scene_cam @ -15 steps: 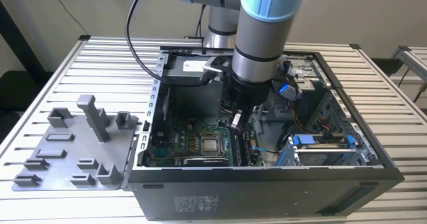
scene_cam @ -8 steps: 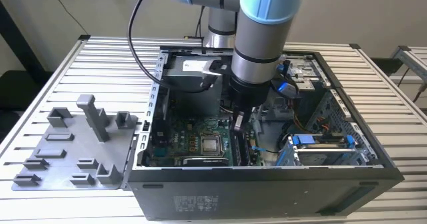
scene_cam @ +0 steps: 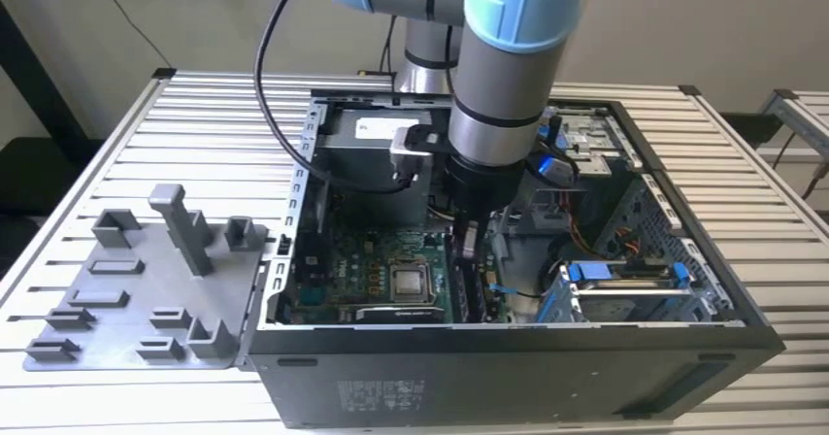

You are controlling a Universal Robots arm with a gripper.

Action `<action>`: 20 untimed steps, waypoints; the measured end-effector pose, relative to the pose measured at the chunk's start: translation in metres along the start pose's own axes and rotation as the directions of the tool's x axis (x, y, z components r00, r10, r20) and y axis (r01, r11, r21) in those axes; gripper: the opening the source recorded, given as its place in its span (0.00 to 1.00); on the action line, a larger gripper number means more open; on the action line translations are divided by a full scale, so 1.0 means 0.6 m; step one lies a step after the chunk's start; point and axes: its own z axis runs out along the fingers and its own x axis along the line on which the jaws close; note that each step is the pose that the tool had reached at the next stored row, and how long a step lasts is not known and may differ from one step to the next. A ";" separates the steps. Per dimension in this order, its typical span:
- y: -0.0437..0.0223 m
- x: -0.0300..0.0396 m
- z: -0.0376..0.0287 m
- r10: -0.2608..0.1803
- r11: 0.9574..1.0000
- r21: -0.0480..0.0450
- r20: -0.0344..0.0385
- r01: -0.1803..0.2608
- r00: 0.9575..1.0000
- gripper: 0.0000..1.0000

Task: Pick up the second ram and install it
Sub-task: 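Press down the second ram until it locks into place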

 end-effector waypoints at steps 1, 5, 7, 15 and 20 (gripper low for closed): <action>0.000 0.000 0.000 -0.005 1.000 0.000 0.000 0.005 1.000 0.11; 0.000 0.000 0.003 -0.044 0.999 0.000 0.003 0.044 0.999 0.11; 0.000 0.000 0.003 -0.044 0.999 -0.001 0.003 0.044 0.999 0.11; -0.017 -0.004 0.025 -0.044 0.999 -0.009 -0.001 0.044 0.999 0.11; -0.017 -0.004 0.000 -0.045 0.999 -0.010 0.002 0.045 0.999 0.11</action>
